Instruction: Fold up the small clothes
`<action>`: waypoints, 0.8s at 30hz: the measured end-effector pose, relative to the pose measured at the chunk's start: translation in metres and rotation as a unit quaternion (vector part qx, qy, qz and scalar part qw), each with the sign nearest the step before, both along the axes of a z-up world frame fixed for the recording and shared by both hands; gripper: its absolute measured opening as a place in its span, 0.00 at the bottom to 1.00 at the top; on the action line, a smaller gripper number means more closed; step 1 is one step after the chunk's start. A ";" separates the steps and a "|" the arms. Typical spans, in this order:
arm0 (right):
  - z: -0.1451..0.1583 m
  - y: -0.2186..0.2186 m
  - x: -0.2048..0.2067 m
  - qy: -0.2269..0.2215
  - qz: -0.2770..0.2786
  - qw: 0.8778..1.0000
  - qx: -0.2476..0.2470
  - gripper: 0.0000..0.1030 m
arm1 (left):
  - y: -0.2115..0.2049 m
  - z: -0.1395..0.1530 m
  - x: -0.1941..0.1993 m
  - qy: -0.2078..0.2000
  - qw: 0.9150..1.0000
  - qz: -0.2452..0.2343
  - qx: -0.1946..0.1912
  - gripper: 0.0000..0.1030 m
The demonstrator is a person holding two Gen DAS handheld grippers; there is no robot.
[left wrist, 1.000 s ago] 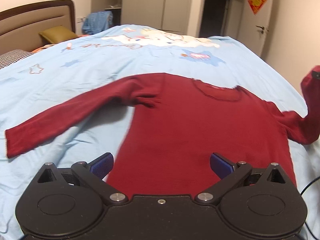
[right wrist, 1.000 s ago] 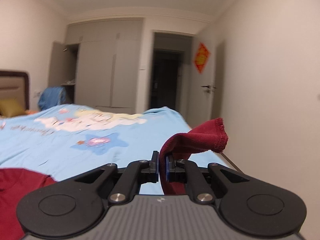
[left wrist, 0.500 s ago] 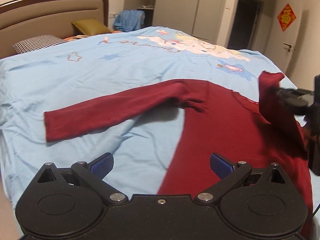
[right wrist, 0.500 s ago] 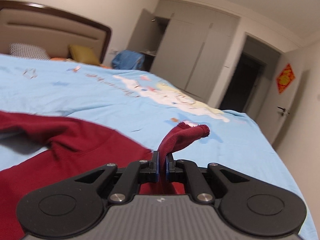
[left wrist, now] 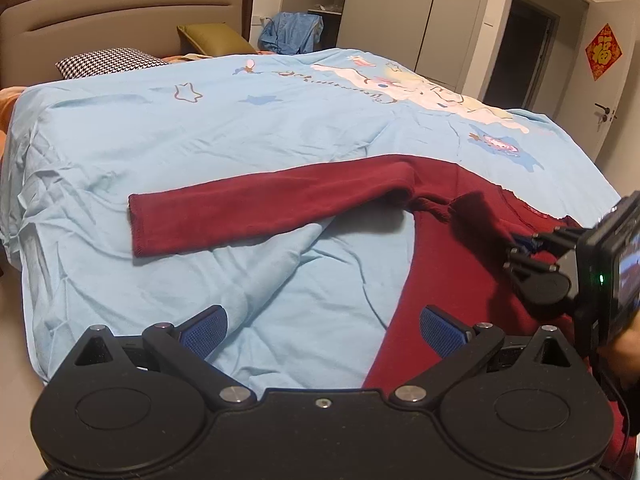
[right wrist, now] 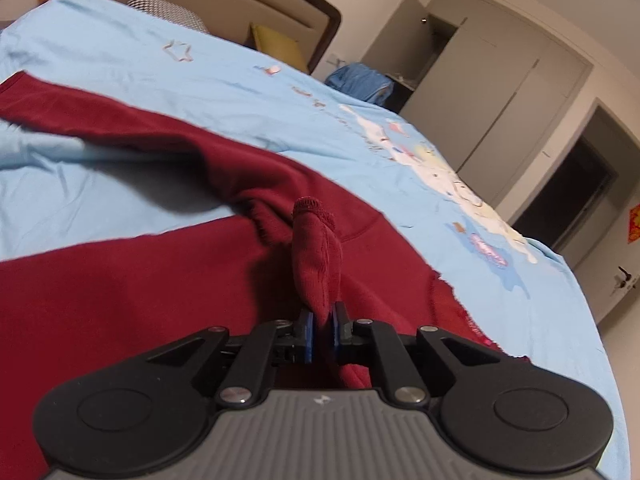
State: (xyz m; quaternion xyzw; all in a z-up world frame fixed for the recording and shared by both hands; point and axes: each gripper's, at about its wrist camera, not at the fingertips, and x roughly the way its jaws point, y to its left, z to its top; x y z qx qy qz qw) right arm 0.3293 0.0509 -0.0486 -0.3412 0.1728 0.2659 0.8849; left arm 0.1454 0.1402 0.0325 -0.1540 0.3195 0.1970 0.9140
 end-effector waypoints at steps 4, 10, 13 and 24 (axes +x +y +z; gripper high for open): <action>-0.003 -0.001 -0.012 0.018 0.023 1.000 -0.002 0.16 | 0.000 -0.001 0.001 0.000 1.000 0.002 -0.002 0.99; -0.002 -0.007 -0.032 0.037 0.060 0.997 0.007 0.17 | -0.005 -0.002 0.007 0.002 1.000 -0.006 0.001 0.99; 0.003 -0.020 -0.037 0.053 0.060 0.996 0.032 0.36 | -0.008 -0.002 0.015 0.002 1.000 -0.013 0.005 0.99; 0.029 -0.141 -0.030 0.064 -0.064 0.981 0.169 0.94 | -0.041 -0.015 0.117 -0.035 0.996 -0.077 0.038 0.99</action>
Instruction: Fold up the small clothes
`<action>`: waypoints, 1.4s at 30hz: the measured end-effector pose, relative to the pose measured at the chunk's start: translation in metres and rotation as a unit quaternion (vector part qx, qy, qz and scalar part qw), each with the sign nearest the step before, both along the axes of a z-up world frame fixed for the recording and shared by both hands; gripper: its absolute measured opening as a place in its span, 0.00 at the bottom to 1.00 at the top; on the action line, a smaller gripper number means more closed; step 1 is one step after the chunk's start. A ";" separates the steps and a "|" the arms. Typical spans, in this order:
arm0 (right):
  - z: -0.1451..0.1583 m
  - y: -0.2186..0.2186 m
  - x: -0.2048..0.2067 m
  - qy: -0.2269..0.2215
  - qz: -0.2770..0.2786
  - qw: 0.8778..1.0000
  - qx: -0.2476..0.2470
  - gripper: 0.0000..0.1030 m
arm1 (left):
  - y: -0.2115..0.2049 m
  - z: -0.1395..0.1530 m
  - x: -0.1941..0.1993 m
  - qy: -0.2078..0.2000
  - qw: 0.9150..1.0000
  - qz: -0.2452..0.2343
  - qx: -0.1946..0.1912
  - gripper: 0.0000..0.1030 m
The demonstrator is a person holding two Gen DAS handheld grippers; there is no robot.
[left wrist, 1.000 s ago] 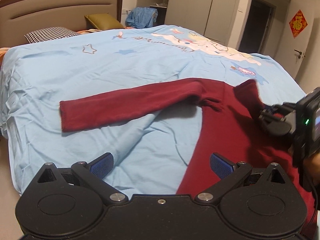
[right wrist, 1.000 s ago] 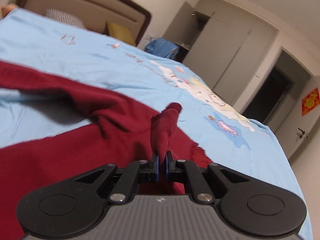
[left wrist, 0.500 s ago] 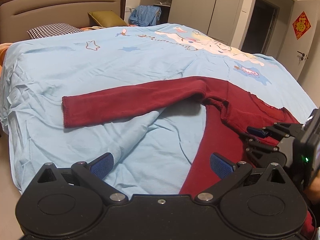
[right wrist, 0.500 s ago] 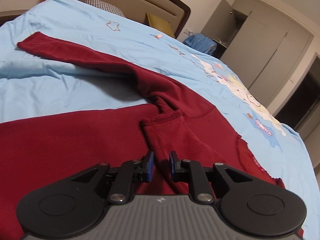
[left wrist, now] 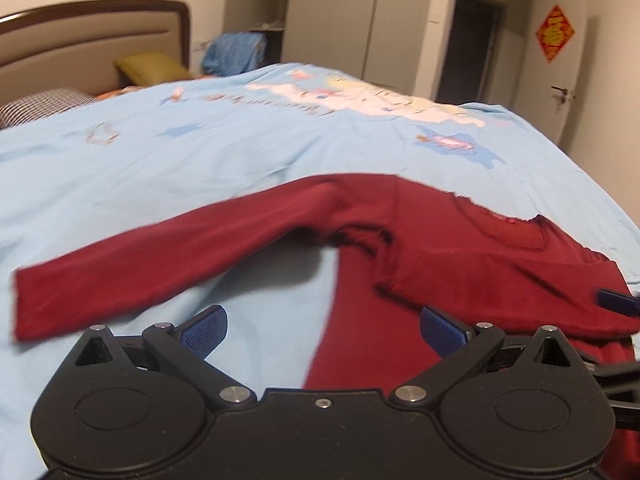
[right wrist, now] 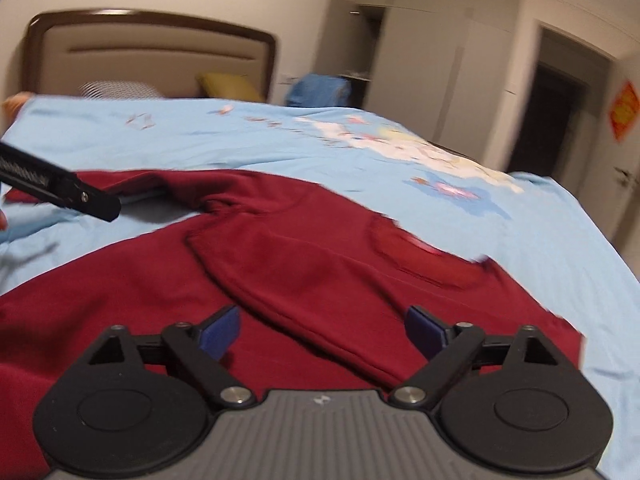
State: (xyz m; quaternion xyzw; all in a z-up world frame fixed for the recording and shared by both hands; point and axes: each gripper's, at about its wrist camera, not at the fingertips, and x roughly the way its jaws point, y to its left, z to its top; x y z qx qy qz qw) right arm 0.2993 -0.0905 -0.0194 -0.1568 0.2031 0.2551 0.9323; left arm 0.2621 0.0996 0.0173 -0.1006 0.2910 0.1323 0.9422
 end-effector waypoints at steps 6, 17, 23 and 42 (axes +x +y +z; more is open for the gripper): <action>0.001 -0.081 0.028 0.032 -0.125 0.988 0.080 0.98 | -0.014 -0.026 0.058 -0.012 1.000 0.008 0.014 0.99; -0.014 -0.180 0.115 0.104 -0.256 0.941 0.196 0.79 | -0.008 -0.066 0.076 0.005 0.999 0.052 -0.002 0.99; -0.031 -0.204 0.153 0.165 -0.271 0.907 0.278 0.42 | -0.014 -0.075 0.075 -0.002 0.998 0.053 0.020 1.00; -0.017 -0.208 0.057 0.078 -0.255 0.950 0.164 0.38 | -0.009 -0.077 0.068 -0.017 0.999 0.052 0.002 1.00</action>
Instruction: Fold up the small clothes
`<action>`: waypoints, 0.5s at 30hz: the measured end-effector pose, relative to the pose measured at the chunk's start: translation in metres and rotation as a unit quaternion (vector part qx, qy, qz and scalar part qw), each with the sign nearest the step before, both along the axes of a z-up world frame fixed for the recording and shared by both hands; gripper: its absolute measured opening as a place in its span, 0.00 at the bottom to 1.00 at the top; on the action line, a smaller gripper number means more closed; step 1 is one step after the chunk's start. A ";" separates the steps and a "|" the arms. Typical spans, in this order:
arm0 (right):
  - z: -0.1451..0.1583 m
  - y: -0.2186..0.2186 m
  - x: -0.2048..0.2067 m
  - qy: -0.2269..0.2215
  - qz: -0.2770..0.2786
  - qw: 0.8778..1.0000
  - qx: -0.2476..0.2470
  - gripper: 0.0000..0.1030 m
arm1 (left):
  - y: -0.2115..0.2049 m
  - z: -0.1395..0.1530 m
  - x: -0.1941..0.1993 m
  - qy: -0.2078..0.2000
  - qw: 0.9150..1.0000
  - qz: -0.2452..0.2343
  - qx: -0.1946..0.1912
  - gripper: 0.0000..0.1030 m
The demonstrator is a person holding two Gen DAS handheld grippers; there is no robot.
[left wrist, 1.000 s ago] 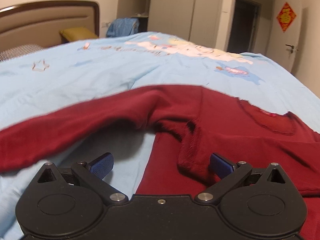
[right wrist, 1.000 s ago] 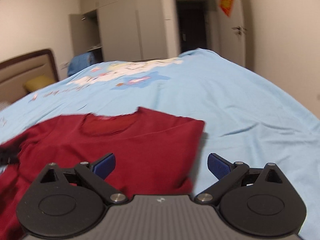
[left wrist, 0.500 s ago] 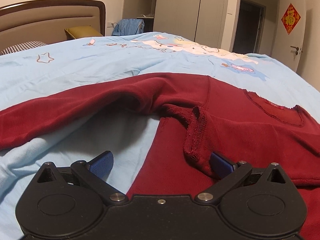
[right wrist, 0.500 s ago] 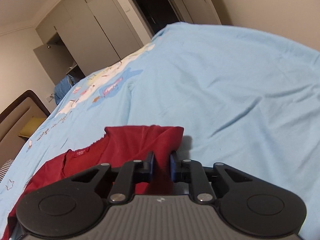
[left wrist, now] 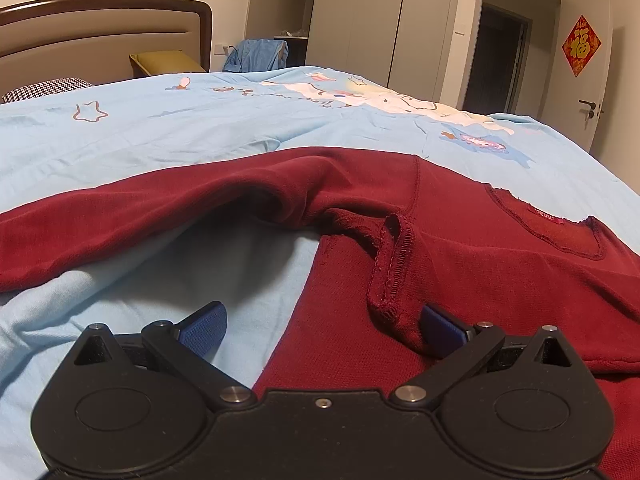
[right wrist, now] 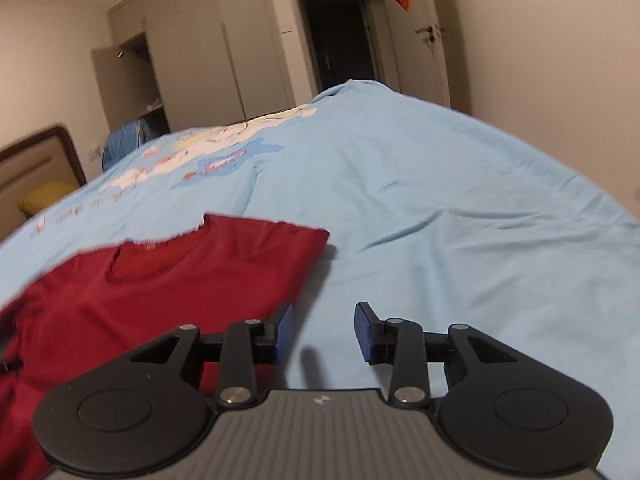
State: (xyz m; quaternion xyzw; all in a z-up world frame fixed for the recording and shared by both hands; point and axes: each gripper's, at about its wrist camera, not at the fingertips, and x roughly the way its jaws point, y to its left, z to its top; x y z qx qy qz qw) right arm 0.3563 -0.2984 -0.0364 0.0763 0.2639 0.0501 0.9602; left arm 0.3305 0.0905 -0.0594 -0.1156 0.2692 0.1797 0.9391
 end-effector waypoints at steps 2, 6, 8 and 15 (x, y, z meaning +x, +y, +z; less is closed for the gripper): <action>0.000 0.006 -0.018 -0.003 0.018 0.999 -0.045 0.38 | 0.000 0.000 0.000 0.000 1.000 0.000 0.000 1.00; -0.004 0.026 -0.037 -0.006 0.059 0.991 -0.122 0.38 | 0.000 0.000 0.000 0.000 1.000 0.000 0.000 1.00; -0.006 0.040 -0.038 -0.007 0.079 0.984 -0.157 0.38 | 0.000 0.000 0.000 0.000 1.000 0.000 0.000 1.00; -0.011 0.079 -0.028 -0.024 0.093 0.964 -0.246 0.36 | 0.000 0.000 0.000 -0.001 1.000 0.000 0.000 1.00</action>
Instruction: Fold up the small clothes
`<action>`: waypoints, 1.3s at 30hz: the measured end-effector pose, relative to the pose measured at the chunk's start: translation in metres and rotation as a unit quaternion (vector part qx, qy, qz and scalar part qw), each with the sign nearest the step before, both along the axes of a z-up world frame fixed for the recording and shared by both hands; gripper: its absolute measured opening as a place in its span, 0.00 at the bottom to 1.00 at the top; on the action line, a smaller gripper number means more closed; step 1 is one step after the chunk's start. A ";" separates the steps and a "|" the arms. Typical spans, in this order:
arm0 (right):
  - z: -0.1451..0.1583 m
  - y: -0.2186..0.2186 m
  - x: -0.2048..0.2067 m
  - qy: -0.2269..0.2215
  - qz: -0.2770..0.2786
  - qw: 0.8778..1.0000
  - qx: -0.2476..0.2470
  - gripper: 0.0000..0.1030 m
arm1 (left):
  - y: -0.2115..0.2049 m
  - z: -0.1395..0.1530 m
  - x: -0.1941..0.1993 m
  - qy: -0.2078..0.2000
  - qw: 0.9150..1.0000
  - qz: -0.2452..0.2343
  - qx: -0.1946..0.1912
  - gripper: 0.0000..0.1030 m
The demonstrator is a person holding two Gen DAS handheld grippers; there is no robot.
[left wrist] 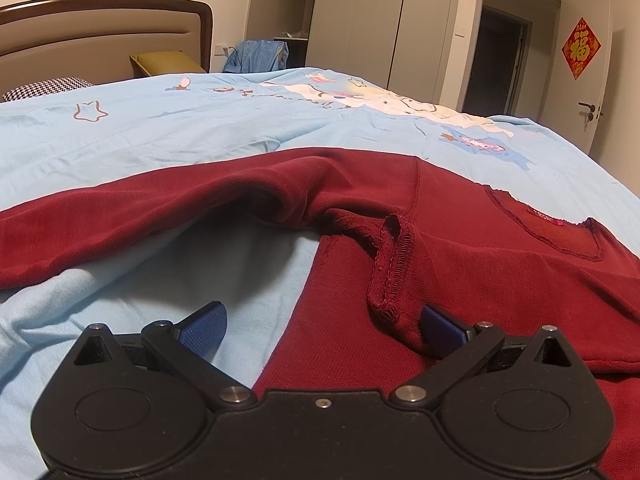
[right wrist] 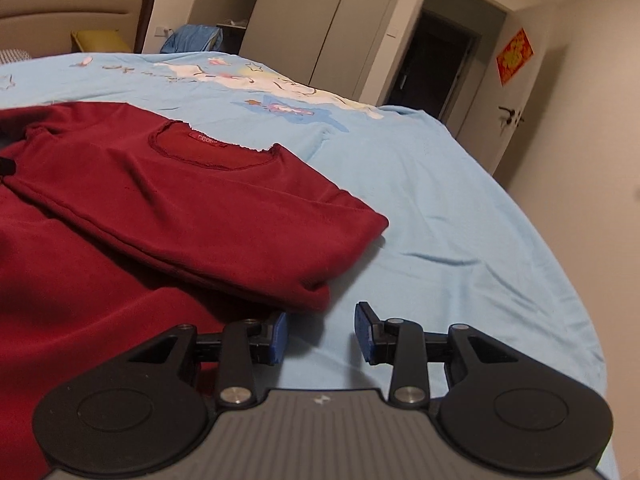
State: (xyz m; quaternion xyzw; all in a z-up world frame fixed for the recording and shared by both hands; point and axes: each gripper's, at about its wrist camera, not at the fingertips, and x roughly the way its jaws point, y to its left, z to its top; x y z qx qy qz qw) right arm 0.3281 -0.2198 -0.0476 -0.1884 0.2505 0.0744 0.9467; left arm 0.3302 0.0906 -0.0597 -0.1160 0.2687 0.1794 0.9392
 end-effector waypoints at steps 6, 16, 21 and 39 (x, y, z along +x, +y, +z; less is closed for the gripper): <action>-0.002 0.007 -0.003 -0.010 0.010 1.000 -0.025 0.07 | 0.000 0.000 0.000 0.000 1.000 0.000 0.000 1.00; 0.006 -0.027 -0.004 0.029 -0.043 0.985 0.162 0.06 | 0.000 -0.001 0.000 -0.001 1.000 0.000 0.000 1.00; 0.002 -0.045 0.003 0.052 -0.079 0.965 0.245 0.06 | 0.001 -0.001 0.000 -0.001 1.000 0.000 0.000 1.00; 0.024 -0.025 -0.122 0.070 0.007 0.969 0.236 0.84 | 0.009 0.032 -0.072 0.021 0.996 -0.090 0.009 0.99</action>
